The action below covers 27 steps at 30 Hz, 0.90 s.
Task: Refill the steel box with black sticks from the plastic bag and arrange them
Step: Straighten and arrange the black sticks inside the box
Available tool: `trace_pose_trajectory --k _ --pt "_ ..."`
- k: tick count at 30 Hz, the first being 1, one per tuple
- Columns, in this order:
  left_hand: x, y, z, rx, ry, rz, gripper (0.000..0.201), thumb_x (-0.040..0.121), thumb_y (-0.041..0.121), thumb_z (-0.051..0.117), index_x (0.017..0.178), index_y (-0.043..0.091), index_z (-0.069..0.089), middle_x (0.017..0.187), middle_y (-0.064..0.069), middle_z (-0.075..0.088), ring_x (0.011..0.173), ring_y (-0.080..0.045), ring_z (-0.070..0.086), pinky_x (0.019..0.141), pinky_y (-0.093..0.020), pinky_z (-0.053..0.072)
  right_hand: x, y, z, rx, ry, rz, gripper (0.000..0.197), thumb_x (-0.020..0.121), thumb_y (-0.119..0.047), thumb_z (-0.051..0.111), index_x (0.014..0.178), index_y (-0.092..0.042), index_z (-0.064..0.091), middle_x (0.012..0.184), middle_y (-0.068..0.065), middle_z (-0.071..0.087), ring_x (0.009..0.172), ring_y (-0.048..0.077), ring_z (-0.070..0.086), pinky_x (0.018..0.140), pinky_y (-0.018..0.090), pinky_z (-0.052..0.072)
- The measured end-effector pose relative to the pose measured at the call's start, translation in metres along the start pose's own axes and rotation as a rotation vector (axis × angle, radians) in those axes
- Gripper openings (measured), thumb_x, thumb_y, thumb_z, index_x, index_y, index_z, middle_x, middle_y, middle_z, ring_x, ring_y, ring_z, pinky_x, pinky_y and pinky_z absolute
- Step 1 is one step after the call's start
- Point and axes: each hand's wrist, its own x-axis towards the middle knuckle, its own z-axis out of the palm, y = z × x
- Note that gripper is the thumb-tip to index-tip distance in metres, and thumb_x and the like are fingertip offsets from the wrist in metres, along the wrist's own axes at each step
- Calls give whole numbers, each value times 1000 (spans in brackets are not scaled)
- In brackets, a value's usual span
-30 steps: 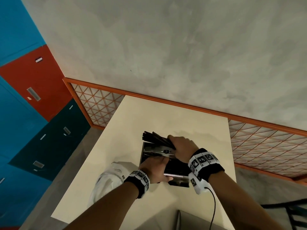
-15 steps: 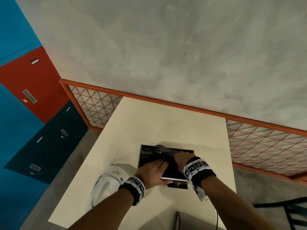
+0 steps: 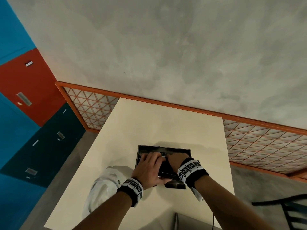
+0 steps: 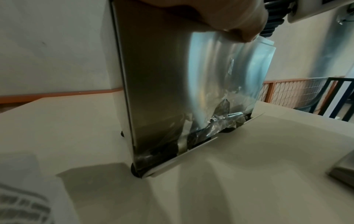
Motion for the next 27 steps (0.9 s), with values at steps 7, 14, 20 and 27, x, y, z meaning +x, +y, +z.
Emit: trace_pose_trajectory --k 7,14,20,27 --pt "18 0 -1 -39 -314 -153 116 71 92 46 157 18 25 143 4 55 134 -13 48 125 -43 16 7 5 -9 64 -27 -119 33 94 -14 50 126 -8 52 114 13 65 98 35 66 79 43 53" --pt "28 -2 -6 -162 -383 -229 83 70 87 55 128 28 51 118 10 67 108 -15 64 95 -33 51 11 37 -10 426 -143 -112 41 82 -32 65 123 -32 63 115 -5 65 103 19 63 85 32 51" --pt "28 -8 -1 -63 -416 -204 89 69 90 47 130 25 51 124 4 65 114 -19 61 98 -35 49 -23 83 8 1238 137 111 35 80 -58 65 93 -28 76 94 -4 75 93 16 69 93 42 53" --pt "29 -7 2 -31 -429 -173 99 68 91 48 141 24 43 132 2 60 120 -21 58 107 -39 44 -33 27 41 1424 467 374 30 97 -48 51 95 -26 73 94 -6 73 90 12 67 80 28 49"
